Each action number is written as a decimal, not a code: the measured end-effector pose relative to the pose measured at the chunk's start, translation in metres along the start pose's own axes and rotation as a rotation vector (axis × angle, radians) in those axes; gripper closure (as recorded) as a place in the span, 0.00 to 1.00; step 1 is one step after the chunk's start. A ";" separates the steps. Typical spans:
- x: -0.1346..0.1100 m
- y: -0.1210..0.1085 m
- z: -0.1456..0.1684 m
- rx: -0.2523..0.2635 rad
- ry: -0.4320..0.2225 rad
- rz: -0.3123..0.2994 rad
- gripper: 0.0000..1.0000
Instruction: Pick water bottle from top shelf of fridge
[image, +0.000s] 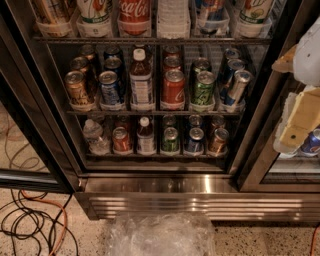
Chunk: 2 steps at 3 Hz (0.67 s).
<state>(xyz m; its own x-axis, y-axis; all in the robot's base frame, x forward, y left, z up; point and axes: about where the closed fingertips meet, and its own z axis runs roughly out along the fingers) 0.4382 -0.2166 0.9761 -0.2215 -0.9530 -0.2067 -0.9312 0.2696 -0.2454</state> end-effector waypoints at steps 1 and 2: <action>0.000 0.000 0.000 0.000 0.000 0.000 0.00; -0.012 -0.003 -0.005 0.038 -0.012 0.006 0.00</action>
Offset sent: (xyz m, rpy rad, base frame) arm 0.0084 0.0207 0.0152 0.0101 -0.0705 -0.0259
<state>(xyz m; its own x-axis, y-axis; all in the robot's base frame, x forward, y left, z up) 0.4422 -0.2070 0.9844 -0.2234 -0.9496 -0.2198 -0.9182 0.2807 -0.2795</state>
